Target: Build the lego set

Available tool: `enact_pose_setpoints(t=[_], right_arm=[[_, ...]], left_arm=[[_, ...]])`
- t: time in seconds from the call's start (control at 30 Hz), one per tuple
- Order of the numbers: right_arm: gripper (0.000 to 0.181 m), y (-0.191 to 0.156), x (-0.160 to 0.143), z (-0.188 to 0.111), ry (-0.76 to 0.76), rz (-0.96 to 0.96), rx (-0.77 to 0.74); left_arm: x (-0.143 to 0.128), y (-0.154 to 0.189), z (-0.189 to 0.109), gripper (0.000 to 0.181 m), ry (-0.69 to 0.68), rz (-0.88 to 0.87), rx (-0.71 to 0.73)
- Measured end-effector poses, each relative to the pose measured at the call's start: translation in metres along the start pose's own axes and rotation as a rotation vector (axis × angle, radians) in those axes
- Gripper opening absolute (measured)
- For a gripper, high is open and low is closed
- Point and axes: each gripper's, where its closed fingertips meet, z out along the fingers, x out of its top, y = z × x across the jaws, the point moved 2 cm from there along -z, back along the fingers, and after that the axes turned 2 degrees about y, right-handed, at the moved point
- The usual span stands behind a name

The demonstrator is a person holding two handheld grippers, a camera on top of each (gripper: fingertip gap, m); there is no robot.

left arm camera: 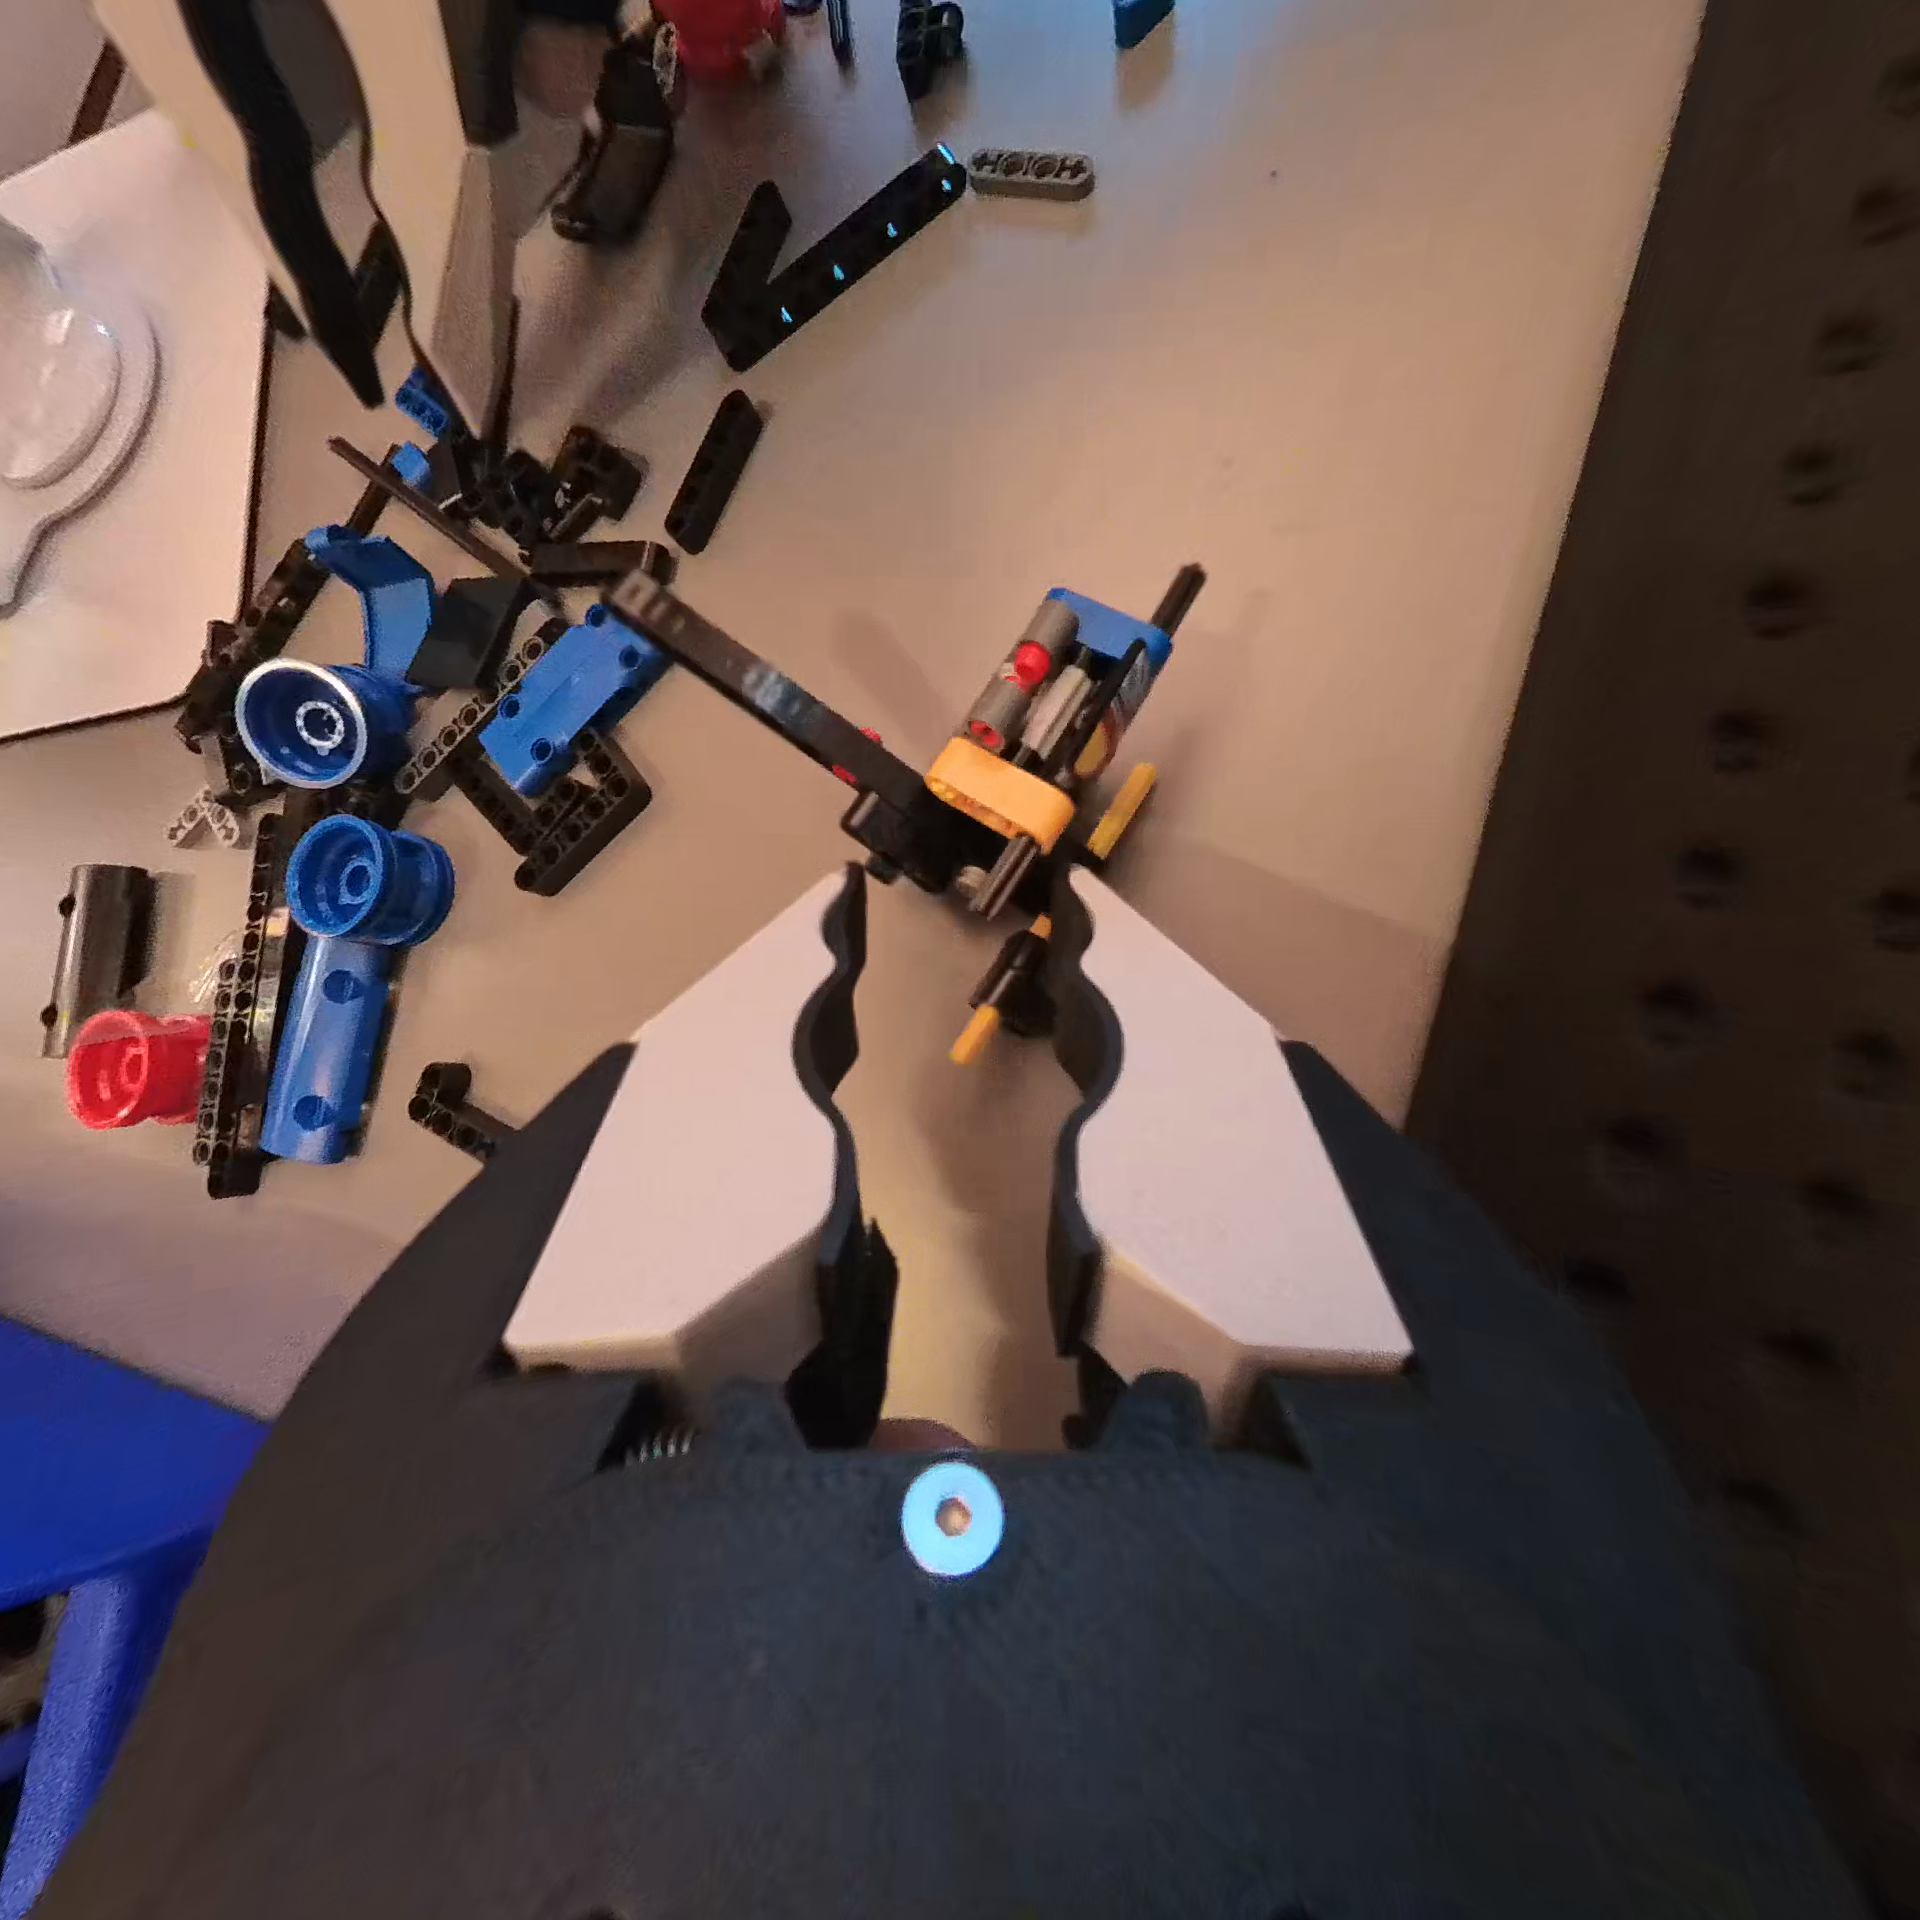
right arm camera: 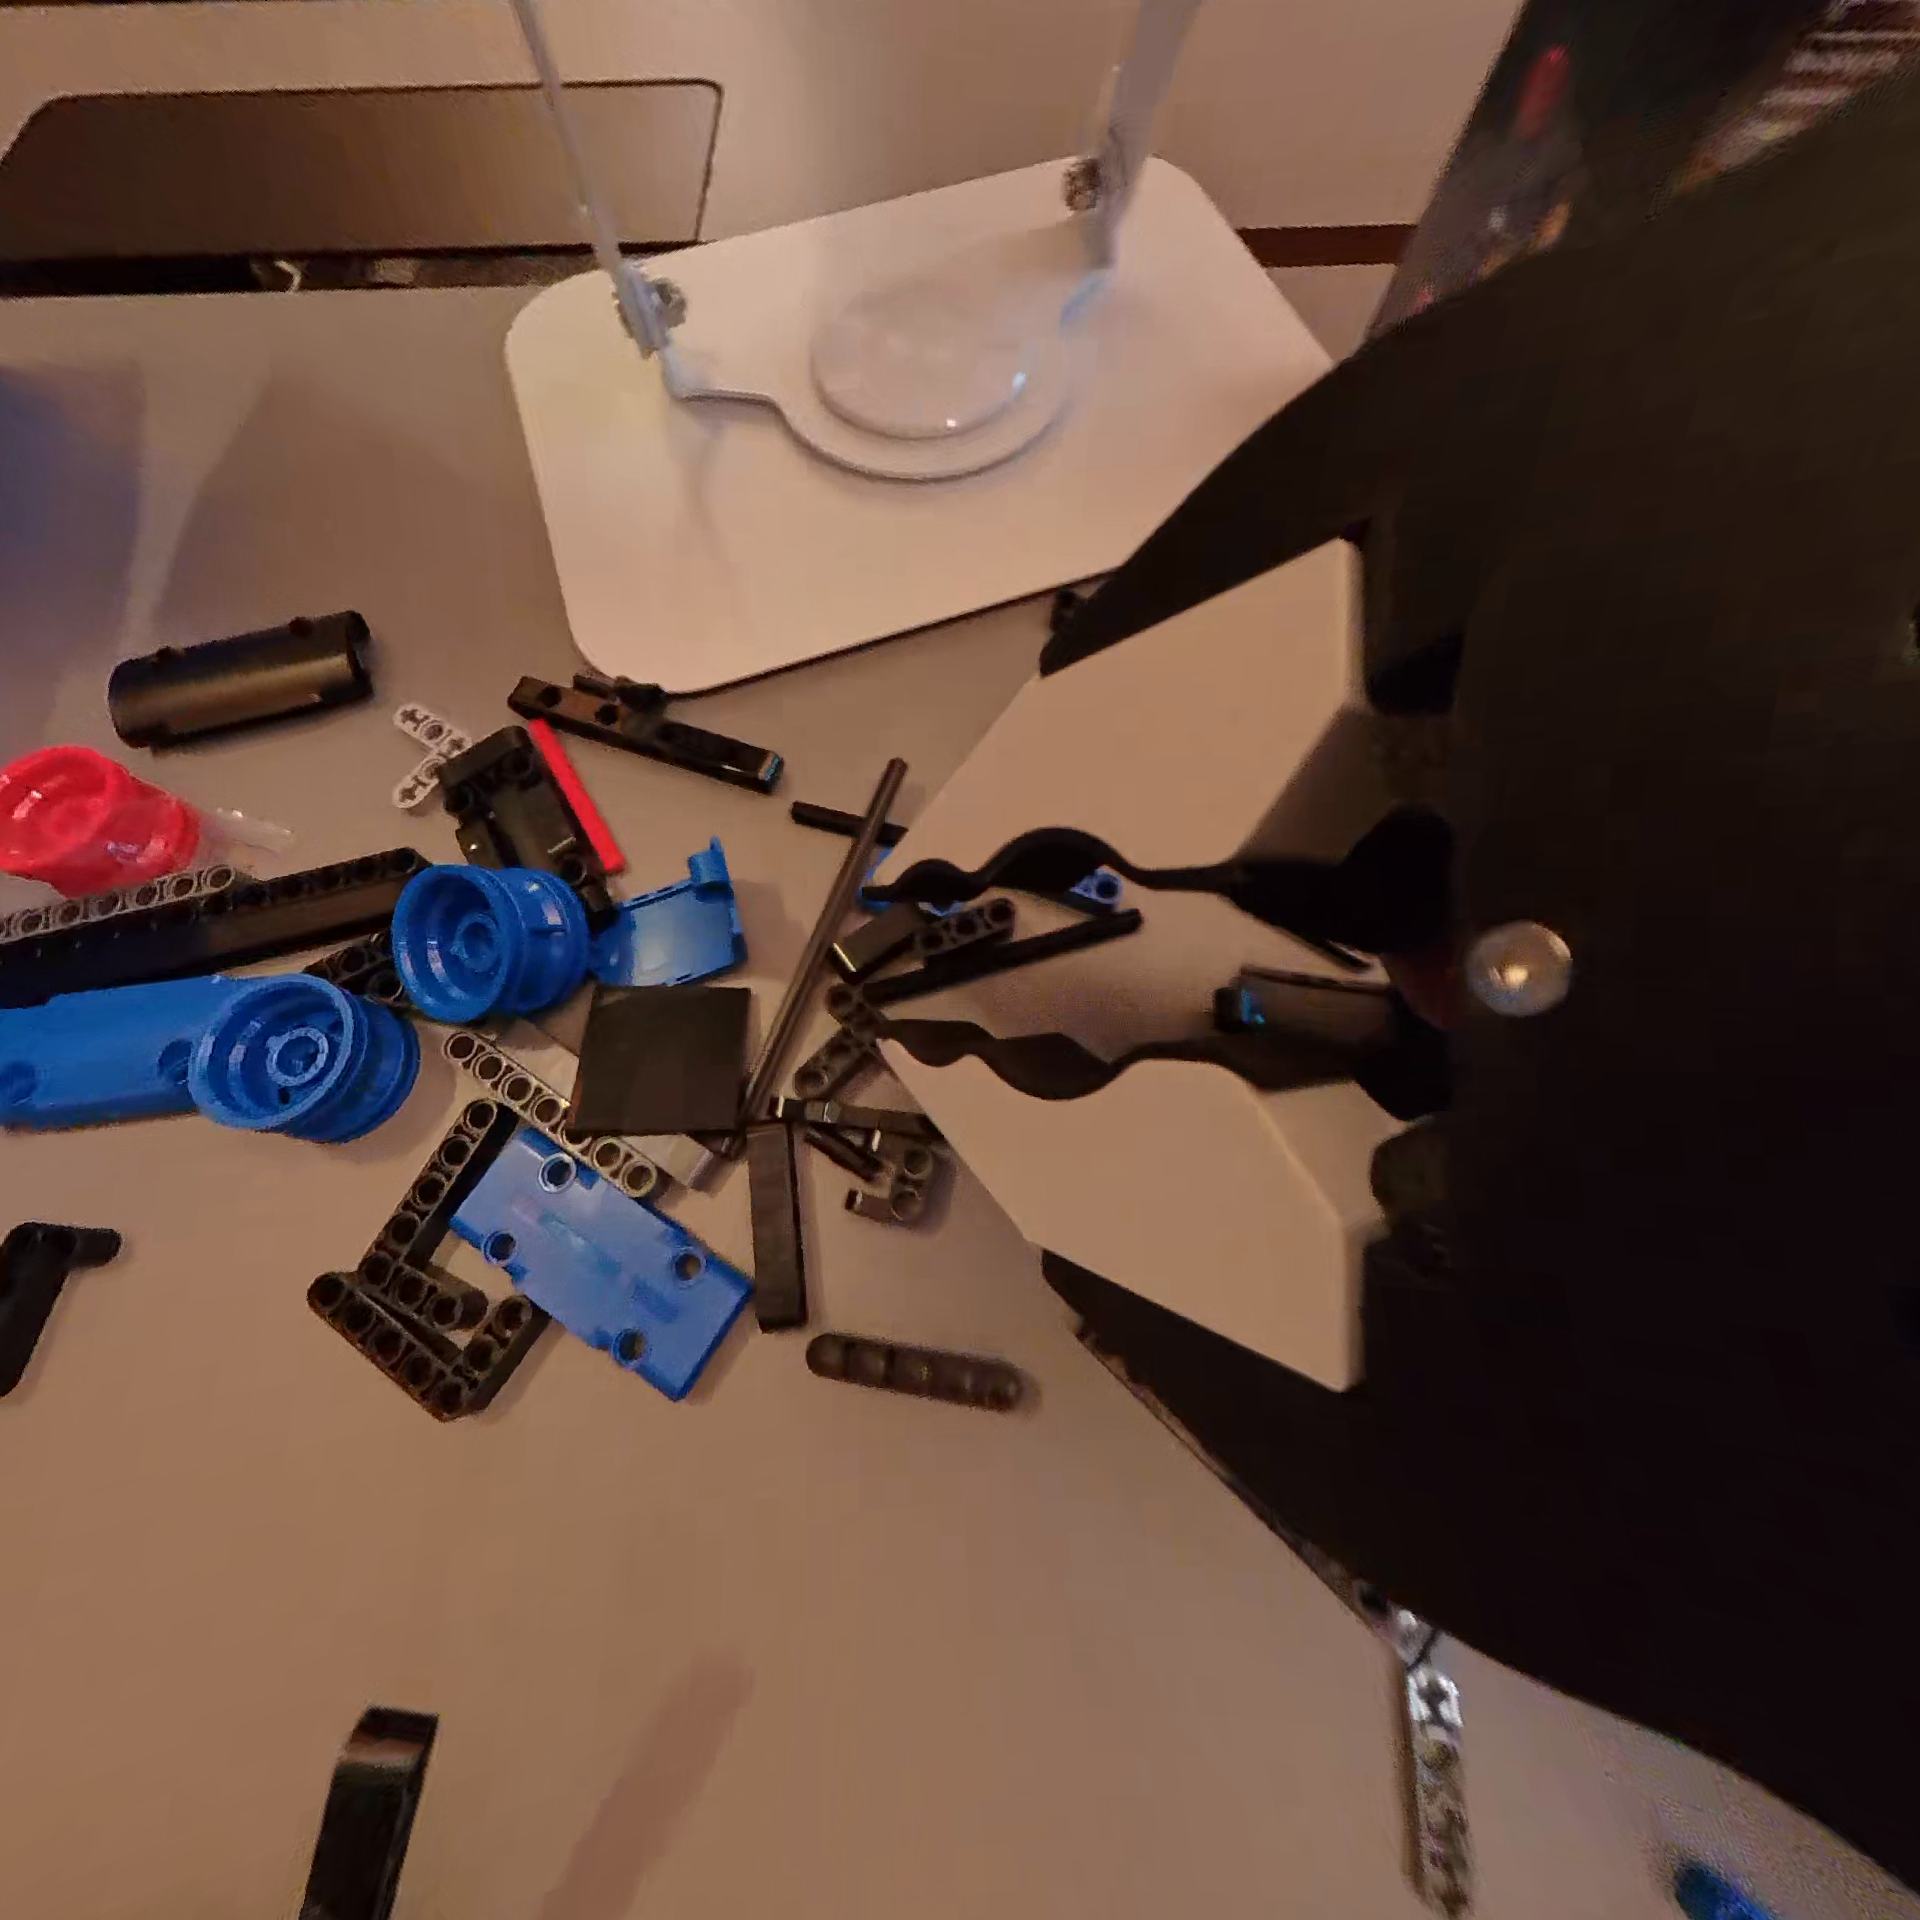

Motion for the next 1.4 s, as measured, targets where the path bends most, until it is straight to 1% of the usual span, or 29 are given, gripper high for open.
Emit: enact_pose_setpoints(t=[0.1,0.23,0.37,0.47,0.57,0.67,0.73,0.83,0.97,1.03,1.1,1.17,1.2,1.27,1.3,1.33,1.4], right_arm=[[0.015,0.005,-0.001,0.011,-0.021,-0.039,0.032],[0.004,0.008,-0.005,0.019,-0.05,-0.032,0.077],[0.001,0.01,-0.004,0.019,-0.035,0.026,0.107],[0.0,0.013,-0.003,0.017,-0.007,0.08,0.104],[0.0,0.011,0.002,0.008,0.057,0.136,0.115],[0.0,0.007,0.011,-0.008,0.134,0.192,0.129],[0.0,0.002,0.019,-0.023,0.197,0.241,0.15],[0.0,-0.01,0.034,-0.048,0.317,0.33,0.227],[0.0,-0.036,0.049,-0.077,0.41,0.383,0.326],[0.0,-0.049,0.055,-0.09,0.453,0.411,0.373],[0.0,-0.06,0.057,-0.1,0.473,0.427,0.395],[0.0,-0.065,0.05,-0.104,0.446,0.425,0.363],[0.0,-0.063,0.042,-0.102,0.413,0.413,0.314],[0.0,-0.053,0.023,-0.092,0.324,0.361,0.198],[0.004,-0.048,0.018,-0.087,0.294,0.339,0.159],[0.011,-0.041,0.015,-0.08,0.266,0.324,0.125],[0.013,-0.028,0.007,-0.062,0.191,0.274,0.065]], left_arm=[[-0.012,-0.016,-0.005,0.024,-0.046,0.005,0.014],[-0.029,-0.032,-0.008,0.028,-0.105,-0.021,0.033],[-0.027,-0.032,-0.01,0.042,-0.073,-0.051,0.027],[-0.025,-0.036,-0.018,0.045,-0.034,-0.076,0.051],[-0.018,-0.043,-0.03,0.047,0.024,-0.092,0.096],[-0.006,-0.052,-0.039,0.049,0.091,-0.083,0.171],[0.008,-0.058,-0.043,0.05,0.142,-0.07,0.227],[0.041,-0.062,-0.042,0.045,0.229,0.02,0.32],[0.084,-0.055,-0.026,0.039,0.277,0.213,0.412],[0.096,-0.052,-0.014,0.039,0.241,0.309,0.444],[0.106,-0.05,-0.004,0.038,0.233,0.357,0.459],[0.106,-0.048,0.006,0.037,0.2,0.371,0.435],[0.104,-0.05,0.008,0.036,0.183,0.37,0.438],[0.094,-0.047,0.016,0.037,0.14,0.335,0.37],[0.088,-0.045,0.02,0.038,0.116,0.311,0.337],[0.084,-0.046,0.021,0.038,0.107,0.304,0.34],[0.074,-0.045,0.026,0.039,0.075,0.289,0.317]])
